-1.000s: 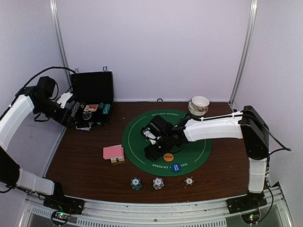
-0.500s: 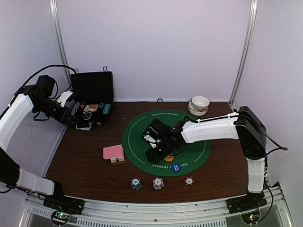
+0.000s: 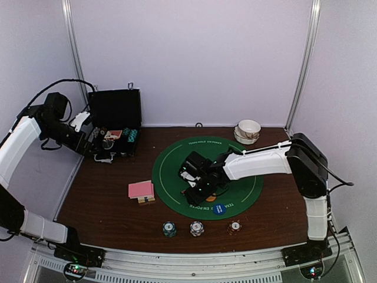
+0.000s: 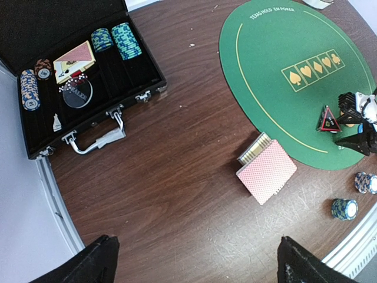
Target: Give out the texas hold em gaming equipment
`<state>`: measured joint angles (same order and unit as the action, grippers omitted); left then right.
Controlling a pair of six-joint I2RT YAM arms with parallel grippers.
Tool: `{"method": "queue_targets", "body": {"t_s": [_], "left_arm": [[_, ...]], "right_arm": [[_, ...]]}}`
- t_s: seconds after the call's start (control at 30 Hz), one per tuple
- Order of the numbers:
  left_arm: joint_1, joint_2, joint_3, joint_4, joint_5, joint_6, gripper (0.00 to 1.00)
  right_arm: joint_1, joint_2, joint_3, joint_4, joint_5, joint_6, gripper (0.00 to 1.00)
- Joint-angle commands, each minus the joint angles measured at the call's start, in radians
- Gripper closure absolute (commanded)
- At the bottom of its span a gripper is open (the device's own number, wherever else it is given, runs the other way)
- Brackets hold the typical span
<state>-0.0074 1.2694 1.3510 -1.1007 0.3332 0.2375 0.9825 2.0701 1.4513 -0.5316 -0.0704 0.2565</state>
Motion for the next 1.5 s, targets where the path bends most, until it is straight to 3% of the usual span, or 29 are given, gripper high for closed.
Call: {"method": "queue_targets", "body": {"t_s": [0.0, 0.3, 0.9, 0.97, 1.1, 1.27, 1.47], "left_arm": [[-0.002, -0.012, 0.026, 0.006, 0.026, -0.014, 0.02], [-0.002, -0.009, 0.033, 0.007, 0.034, -0.02, 0.02], [-0.002, -0.023, 0.022, 0.007, 0.04, -0.019, 0.02], [-0.002, -0.026, 0.02, 0.007, 0.038, -0.018, 0.02], [-0.002, -0.026, 0.025, -0.001, 0.041, -0.011, 0.03], [-0.002, -0.025, 0.033, -0.005, 0.049, -0.009, 0.02], [-0.002, -0.018, 0.051, -0.014, 0.062, -0.011, 0.02]], "right_arm": [[-0.007, 0.053, 0.038, -0.011, 0.005, -0.017, 0.48], [-0.007, 0.132, 0.16, -0.03, -0.023, -0.026, 0.65], [-0.007, 0.328, 0.552, -0.113, -0.048, -0.033, 0.68], [-0.007, 0.309, 0.547, -0.113, -0.035, -0.032, 0.63], [-0.009, 0.218, 0.461, -0.097, 0.008, -0.037, 0.4], [-0.017, 0.051, 0.257, -0.062, 0.064, -0.025, 0.21], [-0.022, -0.124, -0.021, -0.04, 0.141, 0.03, 0.12]]}}
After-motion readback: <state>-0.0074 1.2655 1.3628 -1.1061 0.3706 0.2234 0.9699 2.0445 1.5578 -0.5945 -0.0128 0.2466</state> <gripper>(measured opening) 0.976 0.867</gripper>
